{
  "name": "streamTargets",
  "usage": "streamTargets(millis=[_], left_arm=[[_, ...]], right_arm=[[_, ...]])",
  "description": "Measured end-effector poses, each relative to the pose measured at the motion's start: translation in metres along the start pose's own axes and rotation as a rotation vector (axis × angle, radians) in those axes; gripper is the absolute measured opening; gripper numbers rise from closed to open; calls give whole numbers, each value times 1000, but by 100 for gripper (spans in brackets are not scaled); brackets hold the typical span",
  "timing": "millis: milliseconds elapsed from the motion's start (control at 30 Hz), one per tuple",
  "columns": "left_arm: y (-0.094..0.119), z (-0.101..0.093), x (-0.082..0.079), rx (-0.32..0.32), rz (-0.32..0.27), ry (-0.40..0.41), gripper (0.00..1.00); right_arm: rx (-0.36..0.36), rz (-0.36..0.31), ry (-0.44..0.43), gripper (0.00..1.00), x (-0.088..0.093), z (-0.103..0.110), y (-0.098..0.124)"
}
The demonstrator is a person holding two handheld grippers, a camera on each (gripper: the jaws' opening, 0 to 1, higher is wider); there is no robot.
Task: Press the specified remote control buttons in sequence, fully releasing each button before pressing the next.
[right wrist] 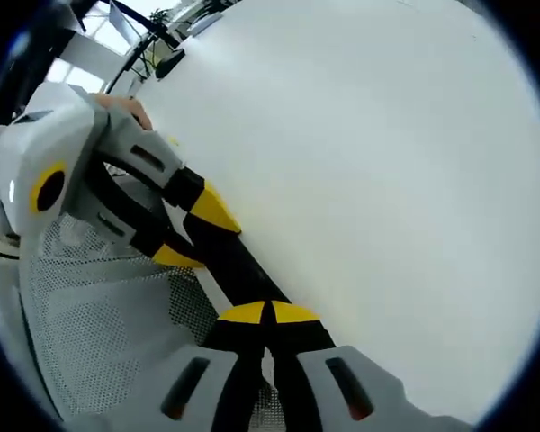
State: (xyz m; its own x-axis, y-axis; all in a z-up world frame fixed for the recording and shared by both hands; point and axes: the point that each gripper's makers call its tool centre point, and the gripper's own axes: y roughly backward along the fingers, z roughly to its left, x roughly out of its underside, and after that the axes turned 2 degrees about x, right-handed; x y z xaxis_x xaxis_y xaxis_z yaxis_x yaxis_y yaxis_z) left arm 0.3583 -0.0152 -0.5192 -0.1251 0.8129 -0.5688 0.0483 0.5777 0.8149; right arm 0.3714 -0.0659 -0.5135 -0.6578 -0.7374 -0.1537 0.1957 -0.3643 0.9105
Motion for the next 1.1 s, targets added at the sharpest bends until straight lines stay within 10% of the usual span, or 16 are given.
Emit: streamTargets(millis=[300, 800, 1100], left_arm=[[0, 0, 0, 2, -2, 0, 24], [0, -1, 0, 2, 2, -11, 24], [0, 0, 0, 2, 4, -16, 24]], right_arm=[[51, 33, 51, 0, 6, -6, 2], [109, 70, 1043, 0, 6, 3, -1], [171, 31, 1128, 0, 5, 0, -4]])
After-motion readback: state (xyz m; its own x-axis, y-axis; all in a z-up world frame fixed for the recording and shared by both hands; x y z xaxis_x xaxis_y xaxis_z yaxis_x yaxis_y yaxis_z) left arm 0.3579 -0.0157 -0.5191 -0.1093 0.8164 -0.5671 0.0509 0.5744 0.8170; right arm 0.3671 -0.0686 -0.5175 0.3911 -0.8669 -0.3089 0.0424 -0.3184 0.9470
